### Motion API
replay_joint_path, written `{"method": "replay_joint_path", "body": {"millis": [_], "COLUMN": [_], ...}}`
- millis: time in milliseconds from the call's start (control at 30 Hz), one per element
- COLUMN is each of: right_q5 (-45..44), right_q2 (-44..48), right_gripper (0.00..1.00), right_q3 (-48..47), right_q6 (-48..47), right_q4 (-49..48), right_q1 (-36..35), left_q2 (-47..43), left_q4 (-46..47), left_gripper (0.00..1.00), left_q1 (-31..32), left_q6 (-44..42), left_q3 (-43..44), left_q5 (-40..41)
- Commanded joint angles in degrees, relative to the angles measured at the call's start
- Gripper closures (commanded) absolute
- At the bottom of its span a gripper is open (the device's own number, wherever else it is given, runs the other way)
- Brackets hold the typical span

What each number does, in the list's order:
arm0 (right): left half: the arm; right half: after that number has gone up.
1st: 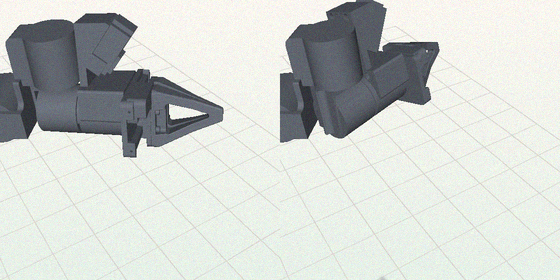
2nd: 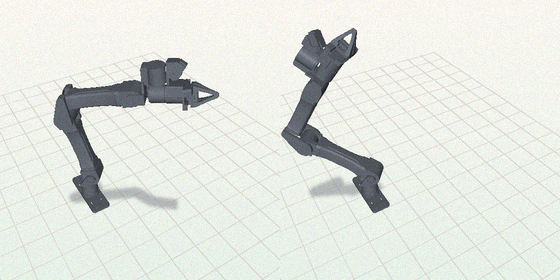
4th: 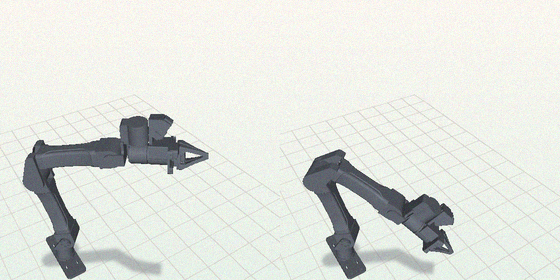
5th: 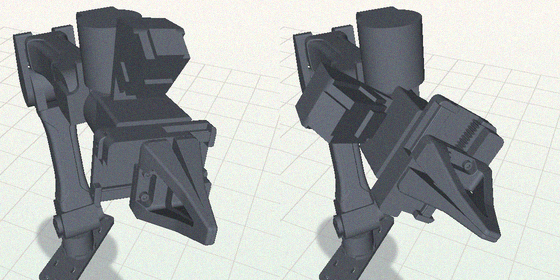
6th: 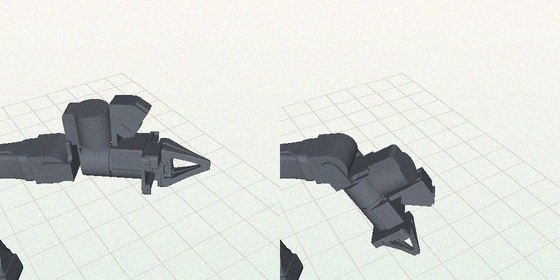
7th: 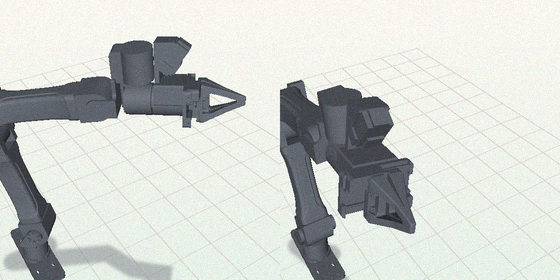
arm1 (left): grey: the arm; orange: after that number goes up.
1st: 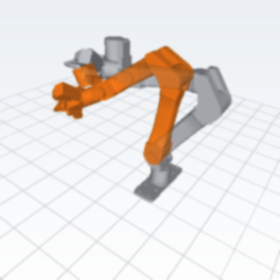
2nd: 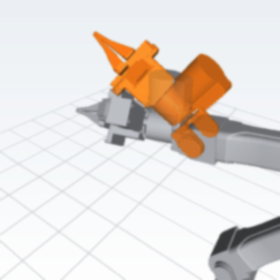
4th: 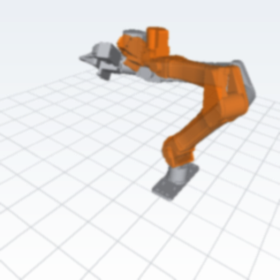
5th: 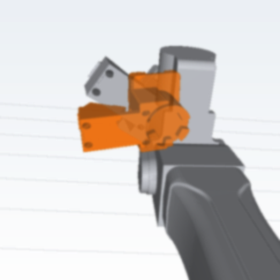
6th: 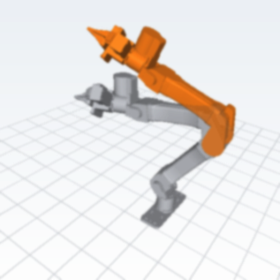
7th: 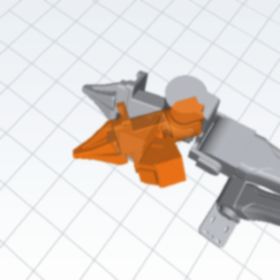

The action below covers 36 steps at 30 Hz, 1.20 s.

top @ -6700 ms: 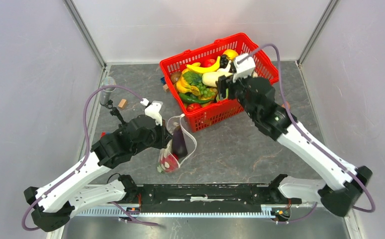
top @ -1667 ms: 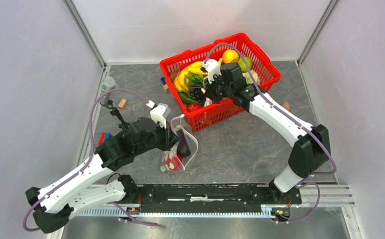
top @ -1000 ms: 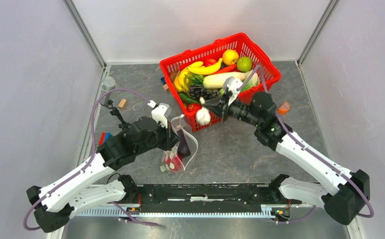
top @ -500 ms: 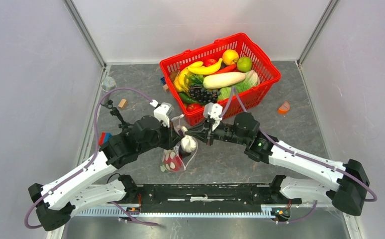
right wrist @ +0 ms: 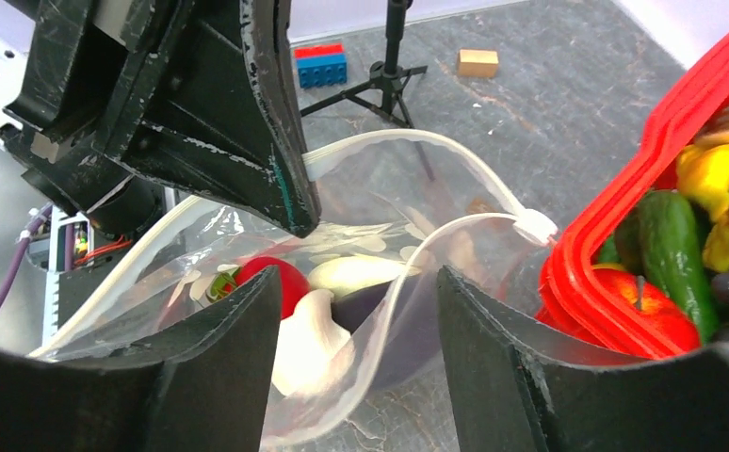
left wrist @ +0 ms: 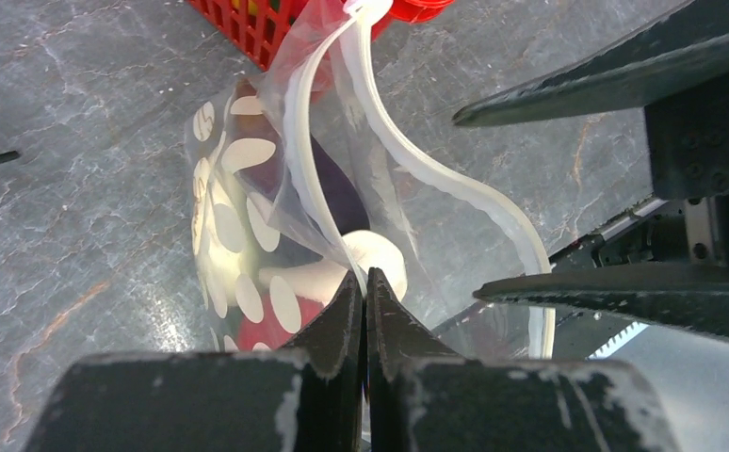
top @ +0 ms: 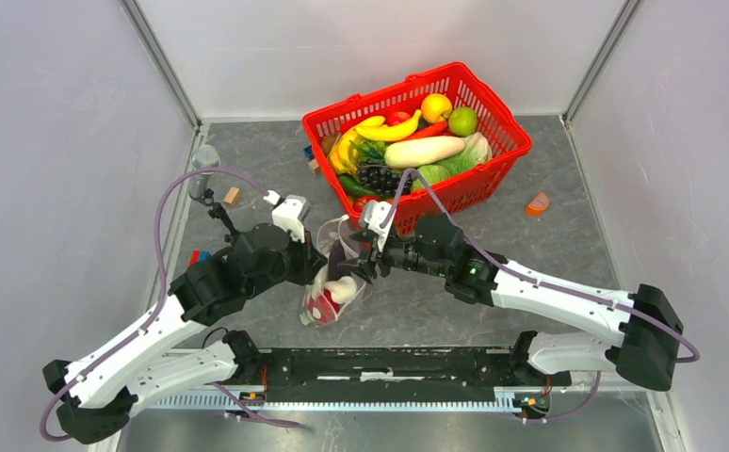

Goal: Place the food in the zip-top bag and seal the zipper
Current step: Place the fake vegetable in the zipper food storage bag, then pick up the fake fruit from the bin.

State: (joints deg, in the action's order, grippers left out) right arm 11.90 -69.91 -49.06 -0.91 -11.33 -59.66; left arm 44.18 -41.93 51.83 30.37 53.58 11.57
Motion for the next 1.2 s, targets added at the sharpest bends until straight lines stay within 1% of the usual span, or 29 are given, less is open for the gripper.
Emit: {"method": "replay_joint_path", "body": {"millis": [0,100,200,267,300,333,367,500,633,767,833,967,1067,1167], "right_q5": [-4.00,-9.06,-21.92,-30.92,-32.91,-33.16,-31.30,-26.36,-18.51,-13.58,-12.08,-12.21,-15.15,-17.11], "right_q2": [3.57,5.90,6.96,6.12,5.21,4.01,2.57,-7.44,-15.45,-21.72,-23.89,-28.02,-30.28,-32.47], "right_gripper": [0.34,0.33,0.26,0.25,0.24,0.24,0.23,0.21,0.18,0.16,0.12,0.08,0.07,0.07], "right_q3": [-2.62,-2.84,-4.65,-8.20,-10.75,-13.12,-15.42,-28.37,-35.80,-39.78,-40.27,-41.70,-41.85,-42.96], "right_q6": [-1.18,-2.26,-3.45,-3.67,-3.81,-4.01,-3.90,-2.74,-3.66,-4.12,-5.35,-5.02,-4.58,-5.28], "right_q4": [-1.01,-1.56,-0.78,0.98,2.21,3.32,5.57,20.41,29.00,31.76,31.14,29.82,29.31,31.09], "right_q1": [-0.38,-0.39,-0.29,0.31,1.09,2.59,4.17,10.48,15.40,17.70,17.91,18.20,18.17,18.17], "left_q2": [-1.50,-1.84,-1.62,-1.42,-1.35,-1.36,-1.33,-1.23,-1.41,-1.07,-0.97,-0.94,-1.22,-1.90], "left_q4": [-2.35,-2.69,-2.72,-2.72,-2.88,-2.96,-2.98,-3.35,-3.17,-3.07,-3.07,-3.07,-3.42,-3.26], "left_gripper": [0.97,0.96,0.96,0.96,0.96,0.96,0.96,0.97,0.97,0.97,0.97,0.97,0.97,0.97], "left_q1": [-0.24,-0.24,-0.24,-0.24,-0.26,-0.24,-0.24,-0.26,-0.22,-0.24,-0.24,-0.20,-0.20,-0.24], "left_q6": [0.03,-0.44,-0.49,-0.69,-0.99,-1.54,-2.36,-4.24,-4.13,-4.20,-4.25,-4.10,-4.03,-3.57], "left_q3": [2.82,3.02,3.02,3.11,3.30,3.51,3.67,4.76,4.70,4.69,4.69,4.43,4.61,3.87], "left_q5": [3.94,4.49,4.40,3.87,3.74,3.45,3.01,1.10,-0.37,-0.85,-1.12,-1.81,-2.17,-1.57]}}
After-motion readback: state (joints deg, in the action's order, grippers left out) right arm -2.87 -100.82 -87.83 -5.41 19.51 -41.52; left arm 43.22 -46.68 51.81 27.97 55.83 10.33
